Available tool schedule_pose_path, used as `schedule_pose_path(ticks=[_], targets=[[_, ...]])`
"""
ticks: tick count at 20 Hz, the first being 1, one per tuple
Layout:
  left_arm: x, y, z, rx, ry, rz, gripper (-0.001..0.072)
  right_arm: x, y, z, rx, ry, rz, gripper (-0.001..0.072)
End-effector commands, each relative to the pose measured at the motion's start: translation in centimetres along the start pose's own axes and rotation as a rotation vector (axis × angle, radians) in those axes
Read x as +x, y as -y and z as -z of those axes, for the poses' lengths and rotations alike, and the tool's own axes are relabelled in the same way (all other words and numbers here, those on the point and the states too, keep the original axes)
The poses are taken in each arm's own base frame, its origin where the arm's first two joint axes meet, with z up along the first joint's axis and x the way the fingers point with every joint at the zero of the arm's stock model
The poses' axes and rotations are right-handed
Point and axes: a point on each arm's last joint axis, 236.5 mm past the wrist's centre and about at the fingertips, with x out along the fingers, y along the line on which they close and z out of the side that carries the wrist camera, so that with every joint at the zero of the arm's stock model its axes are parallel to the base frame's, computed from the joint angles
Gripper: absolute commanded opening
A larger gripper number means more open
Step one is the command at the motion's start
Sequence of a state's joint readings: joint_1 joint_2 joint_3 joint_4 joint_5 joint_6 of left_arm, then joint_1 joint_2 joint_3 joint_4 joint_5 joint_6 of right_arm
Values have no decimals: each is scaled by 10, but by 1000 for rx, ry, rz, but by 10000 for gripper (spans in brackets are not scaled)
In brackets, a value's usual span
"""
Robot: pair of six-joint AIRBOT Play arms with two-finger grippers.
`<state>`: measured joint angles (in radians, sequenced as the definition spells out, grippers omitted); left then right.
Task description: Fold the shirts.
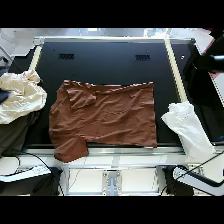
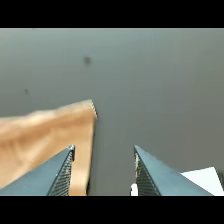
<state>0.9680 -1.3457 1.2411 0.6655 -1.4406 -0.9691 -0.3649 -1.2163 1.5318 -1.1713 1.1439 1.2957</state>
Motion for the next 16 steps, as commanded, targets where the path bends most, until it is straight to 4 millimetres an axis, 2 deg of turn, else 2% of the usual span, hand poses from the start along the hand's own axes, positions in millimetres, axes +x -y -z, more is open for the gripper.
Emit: schedule_pose_path(ticks=[1, 4, 6, 8, 10, 12, 13, 14, 16], targets=[[-18, -45, 81, -210, -97, 5, 347, -33, 22, 52, 52, -103, 43, 428], [13, -42, 132, -243, -212, 62, 341, -29, 19, 77, 79, -143, 31, 428], [38, -41, 171, -175, -377, 6, 181, -24, 11, 83, 104, -148, -8, 428], [60, -29, 209, -24, -579, -41, 180, -22, 4, 81, 104, -140, -40, 428], [74, -22, 234, 129, -736, -112, 154, -22, 2, 80, 106, -136, -47, 428], [81, -38, 243, 204, -812, -288, 167, -22, 2, 80, 104, -137, -47, 428], [84, -41, 244, 237, -829, -346, 263, -22, 2, 80, 105, -137, -47, 429], [88, -42, 244, 237, -824, -383, 429, -22, 2, 81, 104, -137, -48, 429], [93, -36, 242, 192, -793, -382, 558, -23, 2, 82, 104, -144, -50, 428]])
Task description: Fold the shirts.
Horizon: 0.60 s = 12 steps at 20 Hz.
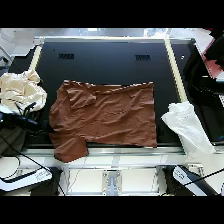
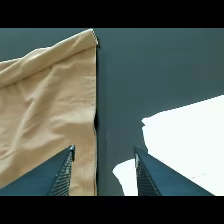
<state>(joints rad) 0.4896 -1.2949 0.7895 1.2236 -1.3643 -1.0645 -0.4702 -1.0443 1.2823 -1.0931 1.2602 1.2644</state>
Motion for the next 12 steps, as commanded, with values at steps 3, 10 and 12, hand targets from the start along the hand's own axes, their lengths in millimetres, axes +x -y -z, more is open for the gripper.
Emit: schedule_pose_path(ticks=[3, 10, 12], targets=[[-13, 3, -23, -75, 139, -36, 589, 0, -2, 3, 0, -10, -8, 428], [-15, -21, -16, -353, 286, 163, 588, 0, -6, 2, 5, -5, -25, 428], [-7, -26, -10, -372, 284, 165, 587, 0, -7, 1, 7, -3, -32, 428]])
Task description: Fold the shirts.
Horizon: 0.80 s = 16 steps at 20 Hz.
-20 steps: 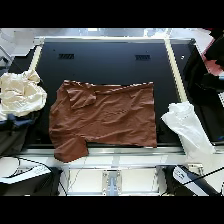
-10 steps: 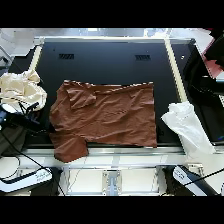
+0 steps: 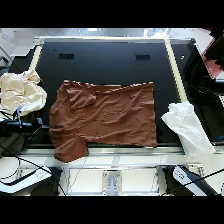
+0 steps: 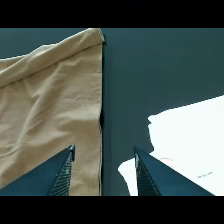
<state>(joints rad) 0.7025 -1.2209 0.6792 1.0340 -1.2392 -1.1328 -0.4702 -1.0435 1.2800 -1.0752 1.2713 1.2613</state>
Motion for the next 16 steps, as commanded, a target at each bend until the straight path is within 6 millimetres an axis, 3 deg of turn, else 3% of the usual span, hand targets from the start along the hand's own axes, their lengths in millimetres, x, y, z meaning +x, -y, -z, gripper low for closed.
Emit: schedule_pose_path(ticks=[1, 6, 8, 10, 11, 13, 16], targets=[[6, -11, 4, -59, 27, 26, 587, 0, -4, -1, 6, 6, -17, 428], [29, -10, 7, -118, -37, 98, 584, 0, -8, -1, 11, 6, -32, 428], [37, 3, 1, -111, -28, 176, 458, 0, -12, 1, 15, -4, -49, 428], [44, 12, -1, -100, -37, 214, 389, -2, -17, 2, 18, -7, -68, 429], [48, 13, 1, -91, -52, 216, 309, -4, -20, 2, 18, -6, -77, 428], [52, 18, 4, -73, -70, 216, 18, -11, -26, 11, 6, -32, -88, 428], [52, 21, 7, -60, -83, 221, 14, -12, -21, 48, -15, -83, -49, 427]])
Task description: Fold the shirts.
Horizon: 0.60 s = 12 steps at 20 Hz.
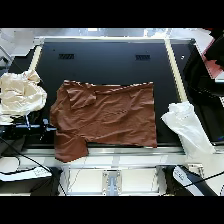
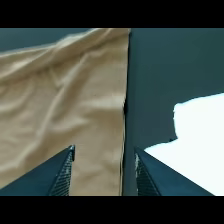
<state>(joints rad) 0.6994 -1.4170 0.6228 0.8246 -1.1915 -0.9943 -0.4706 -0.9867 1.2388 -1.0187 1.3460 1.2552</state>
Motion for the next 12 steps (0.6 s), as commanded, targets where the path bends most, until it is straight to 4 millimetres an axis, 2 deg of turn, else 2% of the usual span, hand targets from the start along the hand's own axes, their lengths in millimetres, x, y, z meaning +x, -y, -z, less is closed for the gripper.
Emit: schedule_pose_path(ticks=[1, 2, 4, 5, 6, 7, 8, 12], targets=[[4, 7, 4, 12, -24, 26, 14, 7, 13, 51, 32, -63, 54, 427], [4, 9, 6, 13, -33, 32, 14, 19, 21, 78, 128, -67, 62, 428], [4, 10, 8, 13, -40, 37, 14, 53, 34, 136, 470, -42, 57, 428], [4, 10, 8, 13, -39, 36, 14, 71, 31, 171, 629, -95, 30, 427], [4, 10, 8, 13, -39, 36, 14, 85, 18, 209, 688, -205, -17, 427], [4, 10, 8, 13, -41, 38, 14, 92, 4, 236, 696, -303, -73, 428], [4, 10, 8, 13, -41, 38, 14, 94, -4, 253, 675, -379, -113, 429], [4, 11, 9, 13, -46, 41, 14, 103, -1, 283, 641, -540, -133, 429]])
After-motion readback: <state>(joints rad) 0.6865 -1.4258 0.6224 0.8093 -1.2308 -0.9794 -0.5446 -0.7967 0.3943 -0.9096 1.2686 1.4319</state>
